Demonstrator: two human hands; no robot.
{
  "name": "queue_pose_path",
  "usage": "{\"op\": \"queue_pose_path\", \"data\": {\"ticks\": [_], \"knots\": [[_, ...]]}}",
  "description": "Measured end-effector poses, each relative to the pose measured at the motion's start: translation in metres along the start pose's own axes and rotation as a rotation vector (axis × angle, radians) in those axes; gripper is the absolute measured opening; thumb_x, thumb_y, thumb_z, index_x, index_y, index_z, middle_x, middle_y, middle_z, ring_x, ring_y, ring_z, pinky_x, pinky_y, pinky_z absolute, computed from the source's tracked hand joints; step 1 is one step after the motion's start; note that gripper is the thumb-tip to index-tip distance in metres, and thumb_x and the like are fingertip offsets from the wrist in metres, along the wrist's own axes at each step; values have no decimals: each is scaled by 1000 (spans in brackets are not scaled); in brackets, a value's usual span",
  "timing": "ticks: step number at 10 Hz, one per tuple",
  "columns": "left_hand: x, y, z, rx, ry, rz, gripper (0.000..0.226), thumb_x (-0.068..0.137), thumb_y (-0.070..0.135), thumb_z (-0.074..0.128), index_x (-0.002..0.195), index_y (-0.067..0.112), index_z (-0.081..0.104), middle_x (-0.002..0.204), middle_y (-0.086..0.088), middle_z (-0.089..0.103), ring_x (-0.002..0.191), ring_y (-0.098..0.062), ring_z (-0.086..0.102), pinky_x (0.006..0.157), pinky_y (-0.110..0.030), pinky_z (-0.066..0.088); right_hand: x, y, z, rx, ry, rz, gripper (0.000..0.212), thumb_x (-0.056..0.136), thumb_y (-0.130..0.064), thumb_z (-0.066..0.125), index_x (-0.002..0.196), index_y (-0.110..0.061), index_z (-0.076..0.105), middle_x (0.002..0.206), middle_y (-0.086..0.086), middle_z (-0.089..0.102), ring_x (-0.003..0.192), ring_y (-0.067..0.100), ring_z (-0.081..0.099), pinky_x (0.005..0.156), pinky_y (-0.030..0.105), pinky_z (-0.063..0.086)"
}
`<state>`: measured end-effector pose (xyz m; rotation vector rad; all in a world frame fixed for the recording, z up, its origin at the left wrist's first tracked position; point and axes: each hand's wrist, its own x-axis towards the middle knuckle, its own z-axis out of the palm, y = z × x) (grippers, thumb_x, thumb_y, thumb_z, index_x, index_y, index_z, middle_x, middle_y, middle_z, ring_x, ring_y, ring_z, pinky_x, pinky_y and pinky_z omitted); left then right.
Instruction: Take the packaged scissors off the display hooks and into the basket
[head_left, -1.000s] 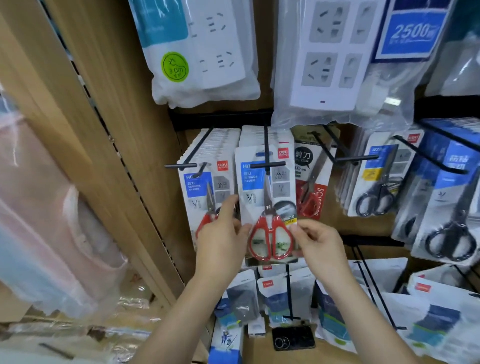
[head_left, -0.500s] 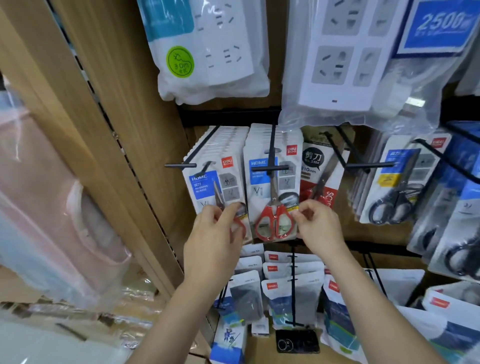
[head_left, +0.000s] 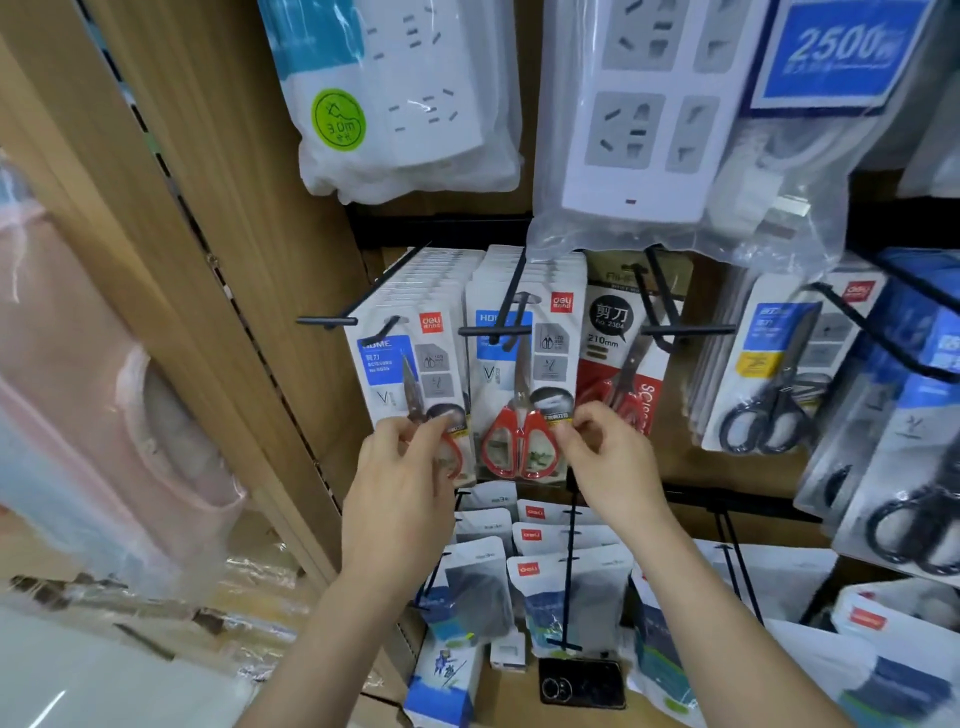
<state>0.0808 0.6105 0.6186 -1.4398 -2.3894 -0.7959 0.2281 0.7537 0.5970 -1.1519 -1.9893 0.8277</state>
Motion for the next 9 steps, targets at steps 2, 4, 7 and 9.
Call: {"op": "queue_pose_path", "data": {"ticks": [2,4,7,9], "knots": [[-10,31,13,-94,-38,159,55,80,-4,63,129,21,62,123,-7,56,110,-27,56,67,-38,57,20,30,-15,89,387,128,47,96,-25,61,139,-13,45,124,9,61,115,24,58,92,32,46],[7,69,35,-3,-130,220,71,87,6,51,149,33,33,143,-9,33,126,-30,35,87,-41,50,67,38,-29,98,326,227,46,100,-31,55,140,-9,52,133,15,62,124,33,57,102,39,45],[7,62,36,-3,-141,149,74,85,2,52,150,33,33,150,-9,28,135,-31,31,97,-39,47,26,34,-37,-19,211,215,47,101,-28,50,147,-15,43,133,12,63,119,32,60,98,40,48],[-11,46,31,-131,-59,142,58,86,-1,56,140,20,52,143,-13,42,131,-31,41,96,-46,51,-26,35,-51,123,179,77,37,99,-27,54,135,-26,52,105,-2,71,92,19,68,88,47,55]]}}
